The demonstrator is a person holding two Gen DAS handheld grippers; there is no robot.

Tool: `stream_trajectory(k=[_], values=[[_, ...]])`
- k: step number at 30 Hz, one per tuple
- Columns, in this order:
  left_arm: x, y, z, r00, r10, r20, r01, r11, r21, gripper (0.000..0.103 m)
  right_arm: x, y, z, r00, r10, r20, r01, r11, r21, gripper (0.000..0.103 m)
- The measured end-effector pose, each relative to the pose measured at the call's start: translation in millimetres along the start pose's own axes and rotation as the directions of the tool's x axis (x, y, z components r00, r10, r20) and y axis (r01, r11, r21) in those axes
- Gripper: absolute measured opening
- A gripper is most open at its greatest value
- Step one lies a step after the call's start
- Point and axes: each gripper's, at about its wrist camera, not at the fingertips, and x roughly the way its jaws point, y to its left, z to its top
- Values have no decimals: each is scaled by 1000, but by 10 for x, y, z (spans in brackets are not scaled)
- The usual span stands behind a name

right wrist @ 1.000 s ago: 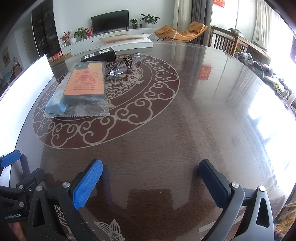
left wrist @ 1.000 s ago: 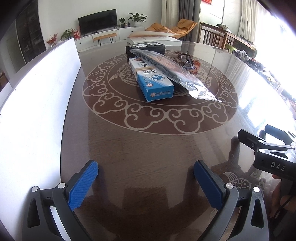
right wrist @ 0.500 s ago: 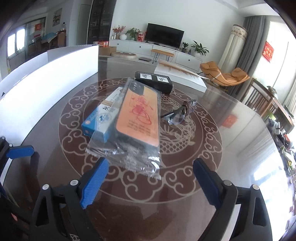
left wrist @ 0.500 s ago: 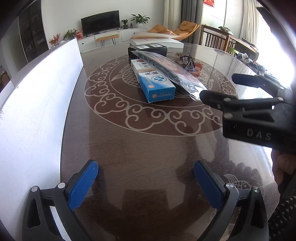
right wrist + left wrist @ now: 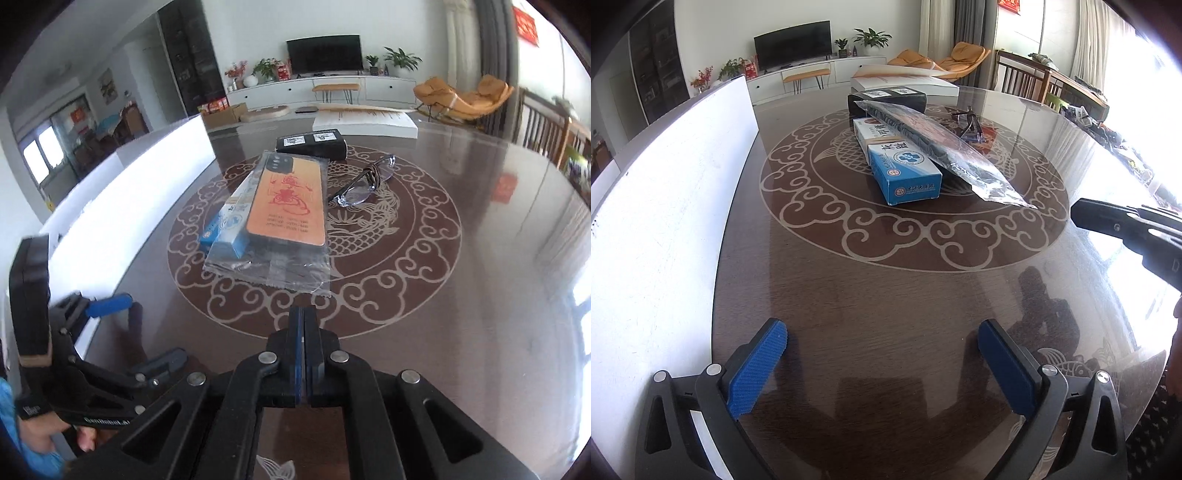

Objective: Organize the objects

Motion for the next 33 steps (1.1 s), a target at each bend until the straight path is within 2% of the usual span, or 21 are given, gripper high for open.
stream_trajectory(k=[2,3,4,5,7,9,10,11,14,16,17,18,21,22,23,24,25,28,30,32,33], values=[[-5,-2,-2,1000,0,0,0,1000,0,103,80,192,12,999,-44,-19,40,987,-153,32],[-6,-1,-3,1000,0,0,0,1000,0,103,116,270,31,998,-56,-12,52,977,-205,41],[-4,-2,-2,1000,0,0,0,1000,0,103,163,346,66,998,-61,1,59,968,-245,58],[-4,-2,-2,1000,0,0,0,1000,0,103,234,421,117,998,-69,8,69,958,-280,68],[-4,-2,-2,1000,0,0,0,1000,0,103,418,551,231,995,-103,9,101,937,-336,69],[-5,0,-3,1000,0,0,0,1000,0,103,599,639,379,995,-104,2,98,930,-353,61],[-4,-3,-2,1000,0,0,0,1000,0,103,641,640,447,996,-92,1,87,937,-337,28],[-5,-3,-2,1000,0,0,0,1000,0,103,664,602,520,997,-78,-9,72,953,-293,9],[-11,-2,-5,1000,0,1,0,1000,1,103,464,337,594,1000,10,24,-8,998,-60,3],[-14,0,-7,1000,0,1,0,1000,1,103,281,60,514,994,97,52,-103,987,125,2],[-12,-1,-6,1000,0,1,0,1000,1,103,183,-134,419,982,171,76,-184,951,247,2],[-13,-1,-6,1000,0,1,0,1000,1,103,110,-337,291,965,240,106,-262,890,373,2],[-12,0,-6,1000,0,1,0,1000,0,103,1,-902,-225,903,366,227,-420,633,651,3],[-11,-1,-5,1000,0,1,0,1000,0,103,-33,-1035,-381,892,371,258,-437,568,697,6],[-13,1,-6,1000,0,1,0,1000,0,103,-80,-1149,-517,895,347,279,-433,531,729,14],[-12,0,-5,1000,0,1,0,1000,1,103,-143,-1238,-612,909,303,285,-409,521,750,20],[-11,0,-5,1000,0,1,0,1000,1,103,-207,-1286,-661,927,253,277,-373,543,753,27],[-10,-1,-4,1000,0,1,0,1000,1,103,-318,-1327,-710,957,149,247,-286,609,740,27],[-10,1,-4,1000,0,1,0,1000,0,103,-358,-1253,-665,973,78,218,-211,687,696,28],[-9,1,-4,1000,-1,1,1,1000,0,103,-390,-1111,-637,982,-11,190,-116,759,640,43],[-9,1,-4,1000,0,1,0,1000,1,103,-390,-1073,-642,983,-37,181,-86,774,627,46]])
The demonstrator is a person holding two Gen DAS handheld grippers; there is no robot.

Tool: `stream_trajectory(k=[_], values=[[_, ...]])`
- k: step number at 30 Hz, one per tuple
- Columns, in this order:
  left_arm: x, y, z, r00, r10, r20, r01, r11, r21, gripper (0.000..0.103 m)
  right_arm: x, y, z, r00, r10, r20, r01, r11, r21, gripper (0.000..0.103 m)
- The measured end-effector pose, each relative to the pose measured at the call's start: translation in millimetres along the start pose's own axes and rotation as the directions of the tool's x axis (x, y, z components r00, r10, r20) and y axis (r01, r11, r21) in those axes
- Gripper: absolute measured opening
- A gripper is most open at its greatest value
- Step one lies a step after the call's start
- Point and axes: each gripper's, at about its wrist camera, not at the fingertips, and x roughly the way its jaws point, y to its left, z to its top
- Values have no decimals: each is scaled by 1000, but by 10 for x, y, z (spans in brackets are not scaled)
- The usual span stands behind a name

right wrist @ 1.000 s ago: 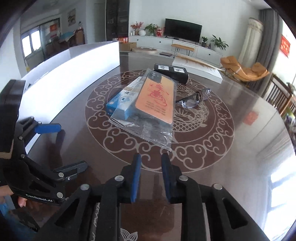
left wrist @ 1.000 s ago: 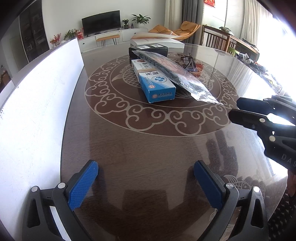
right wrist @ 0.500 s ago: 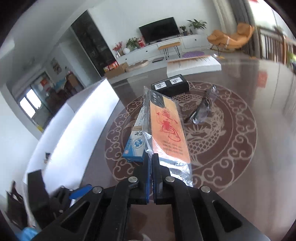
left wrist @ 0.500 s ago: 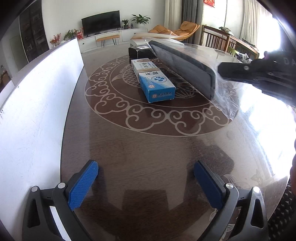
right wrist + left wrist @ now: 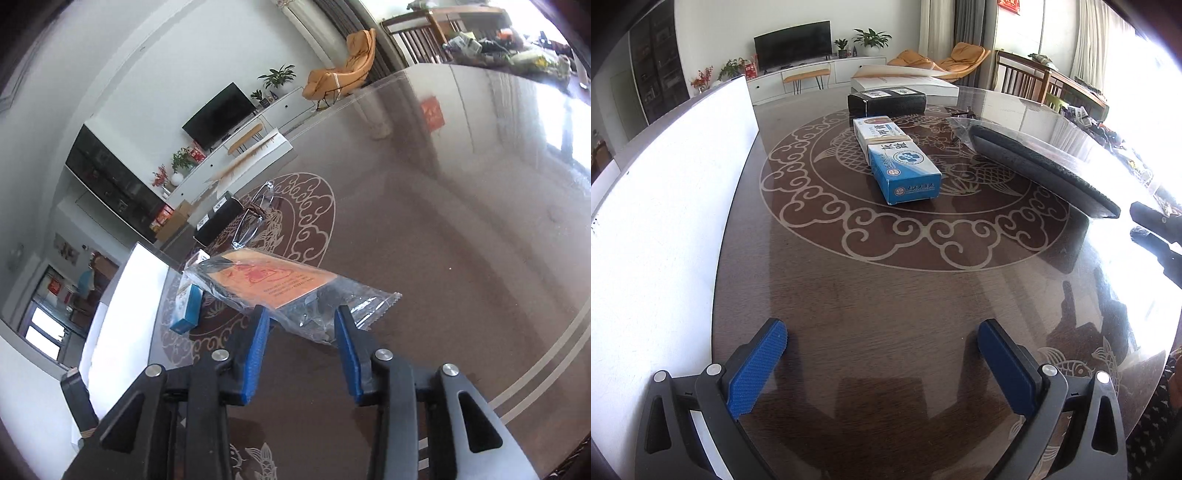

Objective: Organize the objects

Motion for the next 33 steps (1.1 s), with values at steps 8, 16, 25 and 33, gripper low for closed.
stream_trajectory(k=[8,16,25,33], values=[[3,1,2,1000,0,0,0,1000,0,103,-144,229,-68,996,-12,92,25,990,-136,81],[4,3,2,1000,-1,0,1,1000,0,103,-67,208,-92,999,26,39,-21,992,-124,82],[7,2,3,1000,-1,0,1,1000,0,103,-313,236,-98,987,62,145,-41,989,-143,83],[8,2,3,1000,-1,0,1,1000,0,103,-214,616,19,992,54,111,-11,933,-359,89]])
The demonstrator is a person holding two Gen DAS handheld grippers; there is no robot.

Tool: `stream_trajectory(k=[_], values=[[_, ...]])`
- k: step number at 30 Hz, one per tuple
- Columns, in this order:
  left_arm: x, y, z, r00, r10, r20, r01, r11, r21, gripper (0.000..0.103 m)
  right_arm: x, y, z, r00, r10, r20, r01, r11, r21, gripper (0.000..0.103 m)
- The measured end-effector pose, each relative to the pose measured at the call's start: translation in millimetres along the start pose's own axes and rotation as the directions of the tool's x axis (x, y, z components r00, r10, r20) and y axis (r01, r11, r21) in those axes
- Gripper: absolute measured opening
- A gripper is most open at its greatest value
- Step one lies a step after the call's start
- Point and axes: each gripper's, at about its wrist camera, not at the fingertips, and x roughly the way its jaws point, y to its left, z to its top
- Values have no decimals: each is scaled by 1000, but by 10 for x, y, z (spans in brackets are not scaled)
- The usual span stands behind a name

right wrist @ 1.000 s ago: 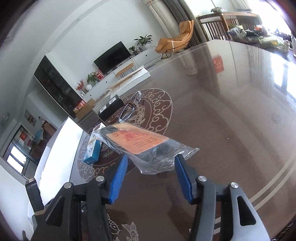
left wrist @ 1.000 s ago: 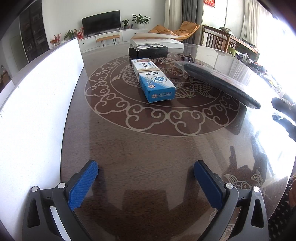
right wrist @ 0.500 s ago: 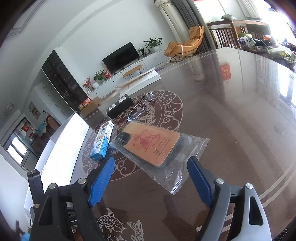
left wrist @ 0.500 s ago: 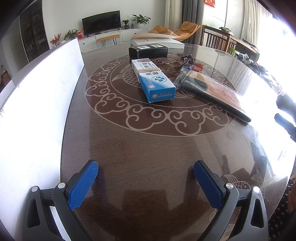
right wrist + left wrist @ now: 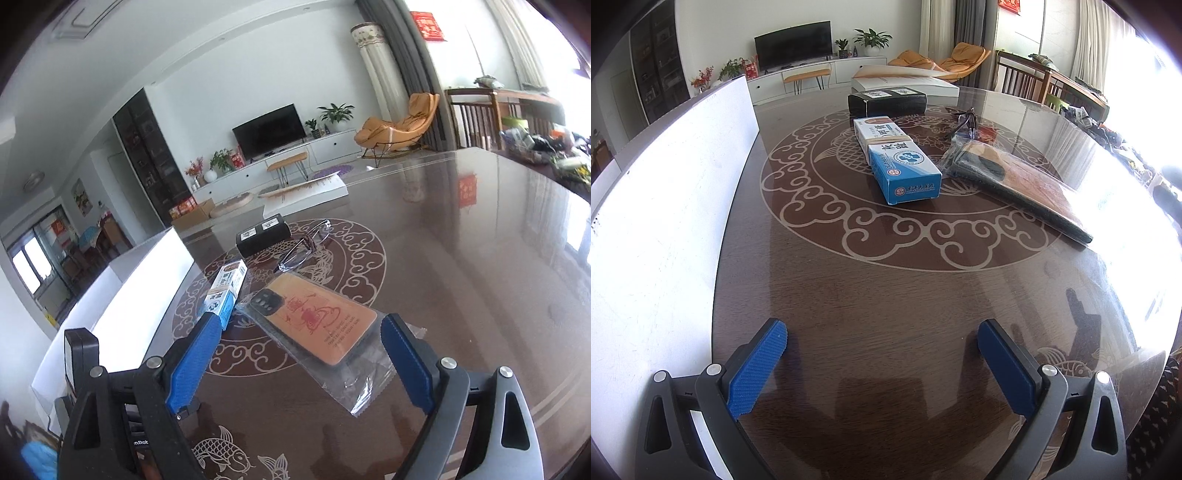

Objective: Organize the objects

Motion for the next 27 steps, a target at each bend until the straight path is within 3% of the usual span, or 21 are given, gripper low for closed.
stream_trajectory(k=[2,4,6,8,12,16,19,21,22,23,25,27], values=[[1,0,0,1000,0,0,0,1000,0,103,233,162,152,997,-8,-71,-5,984,-179,94],[0,-1,0,1000,0,0,0,1000,0,103,561,276,271,984,-52,-169,-11,934,-357,94],[1,0,0,1000,0,0,0,1000,0,103,956,272,342,950,-115,-291,-33,889,-458,94],[2,-2,1,1000,0,0,0,1000,0,103,1311,159,391,906,-143,-398,-51,897,-438,94],[2,-2,1,1000,0,0,0,1000,0,103,1789,-166,445,832,-65,-551,-60,977,-207,94],[2,-2,1,1000,0,0,0,1000,0,103,1801,-122,398,804,23,-594,-125,983,-132,97],[2,0,1,1000,0,0,0,1000,0,103,1725,120,262,770,-9,-638,-170,961,-219,101],[5,-1,1,1000,0,0,0,1000,0,103,1691,335,80,771,-166,-615,-137,900,-414,103],[3,0,2,1000,0,0,0,1000,-1,103,1635,362,59,800,-164,-578,-126,895,-429,102],[2,-1,4,1000,0,0,0,1000,0,103,1629,332,37,798,-157,-582,-108,913,-393,99],[7,-2,0,1000,-1,0,1,1000,0,103,1532,252,35,839,-166,-518,-24,940,-340,86],[4,-2,3,1000,0,0,0,1000,0,103,1409,191,-13,858,-179,-482,34,955,-295,81]])
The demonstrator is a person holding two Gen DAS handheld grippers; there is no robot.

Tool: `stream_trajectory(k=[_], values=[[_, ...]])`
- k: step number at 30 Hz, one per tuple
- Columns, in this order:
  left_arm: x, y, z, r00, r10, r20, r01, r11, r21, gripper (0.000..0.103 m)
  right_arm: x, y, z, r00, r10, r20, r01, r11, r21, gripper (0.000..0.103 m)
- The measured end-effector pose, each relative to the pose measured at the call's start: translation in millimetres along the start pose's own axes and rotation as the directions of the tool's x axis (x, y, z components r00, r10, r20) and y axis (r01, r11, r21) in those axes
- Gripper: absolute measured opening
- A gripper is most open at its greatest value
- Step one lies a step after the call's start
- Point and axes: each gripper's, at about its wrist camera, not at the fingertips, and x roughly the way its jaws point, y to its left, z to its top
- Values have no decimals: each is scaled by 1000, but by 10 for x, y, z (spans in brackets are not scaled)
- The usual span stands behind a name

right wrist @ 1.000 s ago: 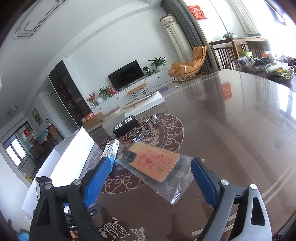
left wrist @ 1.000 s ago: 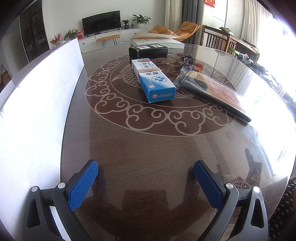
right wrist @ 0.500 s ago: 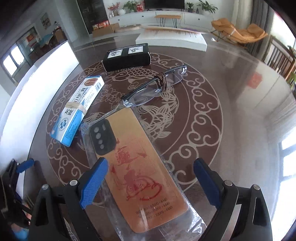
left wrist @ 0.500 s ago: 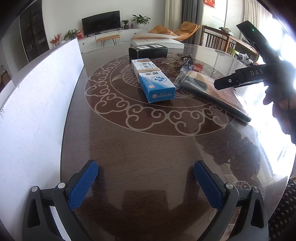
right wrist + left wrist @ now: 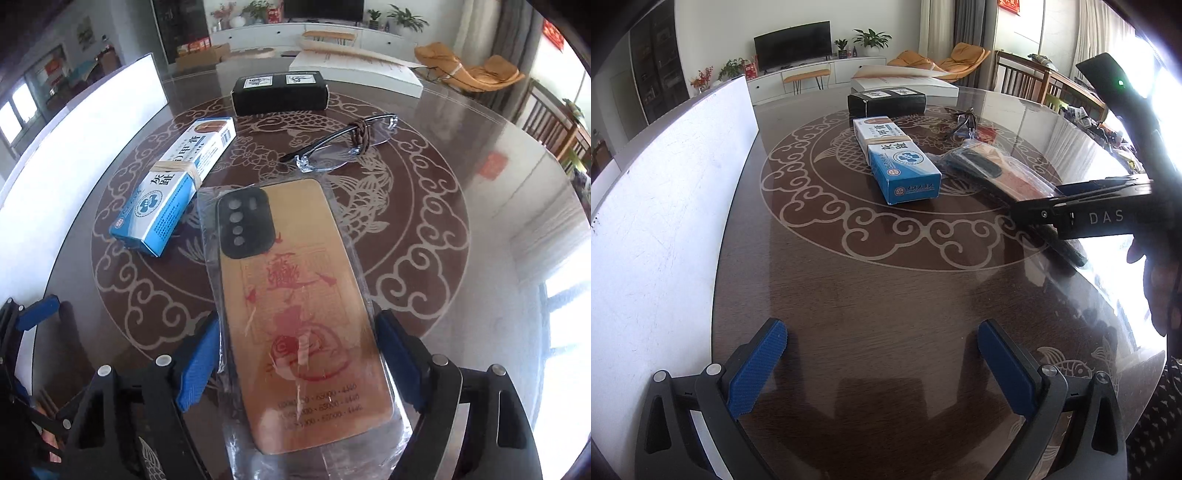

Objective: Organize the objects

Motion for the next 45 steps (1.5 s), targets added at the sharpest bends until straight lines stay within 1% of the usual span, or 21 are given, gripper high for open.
stream_trajectory(k=[5,9,11,19,27,34,37,40,45], values=[[4,0,0,1000,0,0,0,1000,0,103,-247,14,-483,995,-94,45,88,990,109,80],[2,4,-1,1000,0,0,0,1000,0,103,-401,-36,-766,985,-151,84,131,971,199,81],[2,3,-2,1000,1,0,-1,1000,0,103,-444,-55,-844,980,-171,102,145,962,230,81],[4,12,2,1000,2,-9,-2,1000,2,103,-423,-28,-802,978,-181,105,151,959,240,81],[129,-62,203,996,12,-92,-14,1000,-17,103,-412,-30,-794,978,-178,107,148,959,240,82],[219,-90,342,993,15,-113,-18,1000,-24,103,-413,-27,-800,978,-179,107,149,959,240,82],[256,-85,399,991,12,-135,-15,1000,-21,103,-412,-26,-800,978,-179,107,149,959,240,82],[314,-88,495,983,11,-184,-15,1000,-21,103,-412,-26,-800,978,-179,108,149,959,240,82],[428,-132,676,958,5,-287,-8,1000,-11,103,-410,-26,-799,978,-178,107,149,959,241,82]])
